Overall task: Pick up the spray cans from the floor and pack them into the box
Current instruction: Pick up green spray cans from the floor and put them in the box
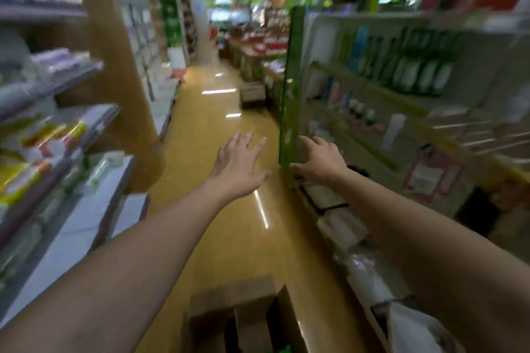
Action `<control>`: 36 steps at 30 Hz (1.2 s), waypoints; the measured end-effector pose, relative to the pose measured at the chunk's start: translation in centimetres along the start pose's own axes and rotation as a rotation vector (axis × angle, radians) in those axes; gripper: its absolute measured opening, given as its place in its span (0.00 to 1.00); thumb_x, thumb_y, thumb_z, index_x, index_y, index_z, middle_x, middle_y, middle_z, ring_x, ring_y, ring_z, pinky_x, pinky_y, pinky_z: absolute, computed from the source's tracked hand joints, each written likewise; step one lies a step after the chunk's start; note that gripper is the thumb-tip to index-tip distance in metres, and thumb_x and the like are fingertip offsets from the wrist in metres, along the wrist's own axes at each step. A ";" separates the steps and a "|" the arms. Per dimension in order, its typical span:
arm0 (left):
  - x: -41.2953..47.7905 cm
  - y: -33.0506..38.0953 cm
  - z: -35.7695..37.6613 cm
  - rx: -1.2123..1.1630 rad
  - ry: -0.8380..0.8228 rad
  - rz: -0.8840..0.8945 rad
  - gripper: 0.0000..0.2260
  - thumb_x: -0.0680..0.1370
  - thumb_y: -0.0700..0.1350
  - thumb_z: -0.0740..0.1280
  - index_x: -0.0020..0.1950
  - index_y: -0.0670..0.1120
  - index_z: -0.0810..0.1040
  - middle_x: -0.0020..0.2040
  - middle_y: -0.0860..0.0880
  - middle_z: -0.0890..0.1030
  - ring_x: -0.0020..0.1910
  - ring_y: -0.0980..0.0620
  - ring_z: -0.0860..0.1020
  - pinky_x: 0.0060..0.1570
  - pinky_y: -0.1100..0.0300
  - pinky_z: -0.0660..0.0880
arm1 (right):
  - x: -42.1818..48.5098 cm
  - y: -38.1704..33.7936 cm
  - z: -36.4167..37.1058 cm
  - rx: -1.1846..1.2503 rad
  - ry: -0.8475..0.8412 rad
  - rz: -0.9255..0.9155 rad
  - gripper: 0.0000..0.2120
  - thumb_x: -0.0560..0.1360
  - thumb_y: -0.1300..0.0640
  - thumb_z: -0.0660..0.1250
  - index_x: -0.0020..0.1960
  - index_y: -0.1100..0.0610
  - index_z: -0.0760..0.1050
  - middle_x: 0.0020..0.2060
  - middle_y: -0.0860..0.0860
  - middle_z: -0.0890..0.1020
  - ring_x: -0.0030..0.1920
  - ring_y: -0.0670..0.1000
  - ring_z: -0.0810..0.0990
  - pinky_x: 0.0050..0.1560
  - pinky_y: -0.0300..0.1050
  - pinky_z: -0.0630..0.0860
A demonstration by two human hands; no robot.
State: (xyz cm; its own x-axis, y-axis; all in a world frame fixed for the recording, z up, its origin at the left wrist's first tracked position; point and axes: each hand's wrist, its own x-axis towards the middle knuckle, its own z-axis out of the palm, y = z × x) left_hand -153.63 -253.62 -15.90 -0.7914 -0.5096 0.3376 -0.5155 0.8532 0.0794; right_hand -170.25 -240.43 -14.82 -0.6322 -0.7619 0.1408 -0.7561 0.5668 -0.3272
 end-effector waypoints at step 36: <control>-47.1 64.6 -5.8 -0.633 -0.393 1.487 0.38 0.76 0.64 0.68 0.81 0.57 0.56 0.82 0.46 0.53 0.80 0.43 0.51 0.77 0.44 0.53 | -87.2 18.1 -14.6 -0.226 0.461 1.664 0.45 0.73 0.36 0.70 0.81 0.43 0.50 0.82 0.54 0.50 0.80 0.61 0.49 0.76 0.63 0.55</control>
State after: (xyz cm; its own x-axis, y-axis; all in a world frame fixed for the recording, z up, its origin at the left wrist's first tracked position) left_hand -147.71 -173.87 -21.21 -0.5170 0.8248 0.2289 0.8432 0.4446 0.3022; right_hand -131.32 -159.17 -19.33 -0.6551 0.7529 0.0632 0.7158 0.6453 -0.2669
